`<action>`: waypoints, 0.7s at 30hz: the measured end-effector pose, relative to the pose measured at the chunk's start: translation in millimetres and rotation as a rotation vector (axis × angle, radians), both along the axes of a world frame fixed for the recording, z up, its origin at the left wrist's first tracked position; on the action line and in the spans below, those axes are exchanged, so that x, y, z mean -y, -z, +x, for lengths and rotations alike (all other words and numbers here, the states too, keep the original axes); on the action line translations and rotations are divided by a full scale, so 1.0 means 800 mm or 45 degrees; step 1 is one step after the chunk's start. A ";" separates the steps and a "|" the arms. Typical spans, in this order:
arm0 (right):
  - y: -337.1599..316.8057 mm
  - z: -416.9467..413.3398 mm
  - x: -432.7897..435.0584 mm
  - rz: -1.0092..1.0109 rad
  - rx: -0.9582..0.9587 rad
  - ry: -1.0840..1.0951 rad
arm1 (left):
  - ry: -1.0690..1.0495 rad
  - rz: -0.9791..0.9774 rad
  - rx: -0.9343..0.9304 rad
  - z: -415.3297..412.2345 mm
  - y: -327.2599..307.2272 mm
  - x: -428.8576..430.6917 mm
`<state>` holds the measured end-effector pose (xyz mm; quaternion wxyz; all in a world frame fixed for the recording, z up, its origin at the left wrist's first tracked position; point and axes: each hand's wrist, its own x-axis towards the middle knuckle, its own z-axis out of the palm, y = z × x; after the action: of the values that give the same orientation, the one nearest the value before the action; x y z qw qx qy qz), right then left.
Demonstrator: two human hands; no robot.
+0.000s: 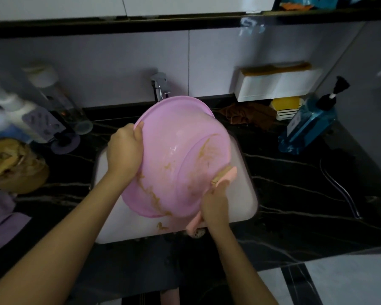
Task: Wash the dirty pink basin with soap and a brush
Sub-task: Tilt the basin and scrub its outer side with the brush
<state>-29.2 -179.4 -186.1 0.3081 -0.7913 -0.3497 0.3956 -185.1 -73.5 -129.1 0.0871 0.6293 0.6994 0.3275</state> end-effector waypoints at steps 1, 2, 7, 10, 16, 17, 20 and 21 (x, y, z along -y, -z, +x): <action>-0.011 -0.007 0.006 -0.015 -0.085 -0.048 | -0.002 -0.002 -0.002 0.001 0.000 0.000; -0.026 -0.020 0.018 0.029 -0.122 -0.161 | -0.005 -0.011 -0.004 -0.001 0.001 -0.001; -0.043 -0.012 -0.020 0.311 -0.074 -0.140 | -0.012 -0.013 0.008 -0.008 0.003 -0.001; -0.047 0.004 -0.025 0.165 -0.146 -0.024 | -0.001 -0.008 0.010 -0.003 0.002 0.006; -0.048 -0.030 -0.009 0.152 0.169 -0.364 | -0.016 -0.008 -0.037 -0.009 0.002 0.004; -0.049 -0.016 -0.031 0.127 0.190 -0.241 | -0.011 0.000 -0.040 -0.008 0.002 0.004; -0.062 -0.019 -0.023 0.177 0.087 -0.175 | -0.013 0.000 -0.040 -0.004 0.002 0.009; -0.069 -0.032 -0.003 0.223 0.048 -0.283 | -0.020 -0.007 -0.037 -0.004 0.002 0.009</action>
<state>-54.8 -177.3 -131.3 0.3236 -0.7251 -0.4741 0.3805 -188.3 -80.4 -130.5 0.0760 0.6282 0.7064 0.3171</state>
